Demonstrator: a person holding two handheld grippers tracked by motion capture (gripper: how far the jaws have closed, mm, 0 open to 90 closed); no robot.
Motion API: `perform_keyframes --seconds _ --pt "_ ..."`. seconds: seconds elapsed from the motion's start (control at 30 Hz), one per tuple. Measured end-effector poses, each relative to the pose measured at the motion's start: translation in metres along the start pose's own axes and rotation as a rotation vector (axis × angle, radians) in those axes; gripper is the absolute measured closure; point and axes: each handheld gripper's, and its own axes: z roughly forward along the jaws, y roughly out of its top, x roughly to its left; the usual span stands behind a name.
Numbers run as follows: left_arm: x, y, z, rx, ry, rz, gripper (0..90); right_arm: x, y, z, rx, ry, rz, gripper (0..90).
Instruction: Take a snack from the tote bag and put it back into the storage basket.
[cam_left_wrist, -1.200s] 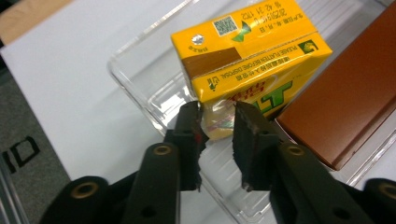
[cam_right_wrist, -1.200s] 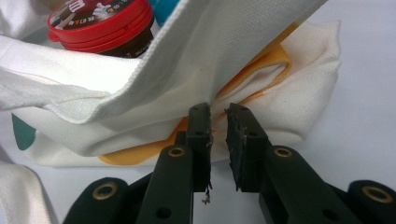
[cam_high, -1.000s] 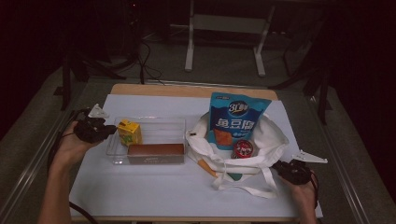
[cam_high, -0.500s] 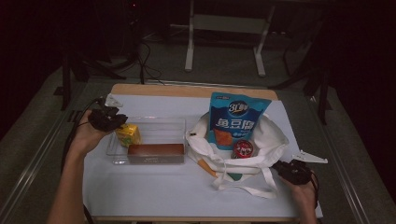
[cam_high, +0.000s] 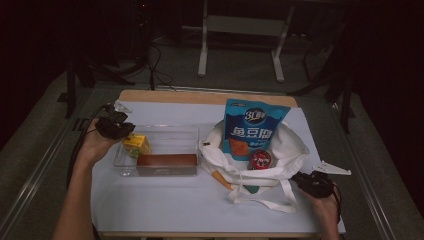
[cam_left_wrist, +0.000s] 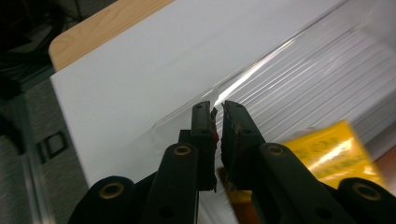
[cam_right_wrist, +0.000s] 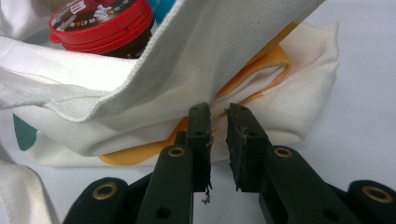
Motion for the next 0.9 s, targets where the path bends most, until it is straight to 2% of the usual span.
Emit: perform_keyframes --seconds 0.07,0.3,0.5,0.77,0.9 --pt "-0.002 -0.004 0.005 0.030 -0.003 0.018 82.2 0.000 0.000 0.000 0.001 0.001 0.000 79.0" --pt "0.002 -0.005 0.002 -0.010 -0.009 -0.013 78.1 0.000 0.000 0.000 0.000 0.000 0.000 78.8" --pt "0.001 -0.003 0.002 0.001 0.010 0.009 77.3 0.000 0.002 -0.002 -0.009 -0.008 -0.002 77.6" --pt "0.003 -0.002 0.006 -0.016 0.013 0.008 76.0 -0.003 0.007 -0.014 -0.038 -0.032 -0.011 77.5" --pt "0.004 0.000 0.007 -0.026 0.025 0.006 74.8 -0.009 0.006 -0.024 -0.051 -0.069 0.004 77.6"
